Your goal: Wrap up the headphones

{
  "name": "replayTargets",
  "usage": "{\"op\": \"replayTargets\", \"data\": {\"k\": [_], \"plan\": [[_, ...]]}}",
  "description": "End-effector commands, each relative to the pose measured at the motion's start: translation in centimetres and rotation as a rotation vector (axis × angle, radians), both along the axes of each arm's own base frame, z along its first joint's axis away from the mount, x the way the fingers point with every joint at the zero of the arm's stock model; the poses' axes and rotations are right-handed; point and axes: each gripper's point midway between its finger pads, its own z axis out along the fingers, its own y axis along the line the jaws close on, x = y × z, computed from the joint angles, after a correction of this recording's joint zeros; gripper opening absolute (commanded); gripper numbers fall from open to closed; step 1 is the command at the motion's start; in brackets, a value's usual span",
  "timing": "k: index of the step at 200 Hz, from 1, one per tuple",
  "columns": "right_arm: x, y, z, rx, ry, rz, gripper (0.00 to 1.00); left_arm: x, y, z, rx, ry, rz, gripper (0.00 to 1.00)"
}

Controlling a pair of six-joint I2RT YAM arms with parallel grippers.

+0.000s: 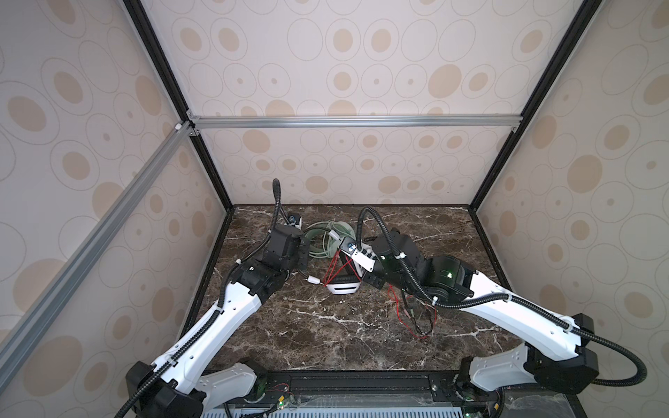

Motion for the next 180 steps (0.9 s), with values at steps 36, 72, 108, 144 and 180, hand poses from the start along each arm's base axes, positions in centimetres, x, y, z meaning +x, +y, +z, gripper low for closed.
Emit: {"op": "replayTargets", "data": {"k": [36, 72, 108, 144, 180], "plan": [[1.9, -2.6, 1.6, 0.045, 0.038, -0.04, 0.0, -2.9, -4.1, 2.8, -0.098, -0.044, -0.298, 0.0], [3.0, -3.2, 1.6, 0.084, 0.077, -0.063, 0.0, -4.6, -5.7, 1.8, -0.168, 0.004, -0.4, 0.0], [4.3, -3.5, 1.3, 0.156, 0.113, -0.101, 0.0, -5.5, -5.9, 1.8, -0.223, -0.002, -0.408, 0.0], [5.3, -4.4, 0.4, 0.231, 0.161, -0.147, 0.0, -6.1, -6.1, 2.9, -0.258, -0.022, -0.432, 0.0], [5.9, -5.4, -0.4, 0.302, 0.199, -0.183, 0.01, -7.0, -6.7, 3.4, -0.293, -0.007, -0.475, 0.0]]}}
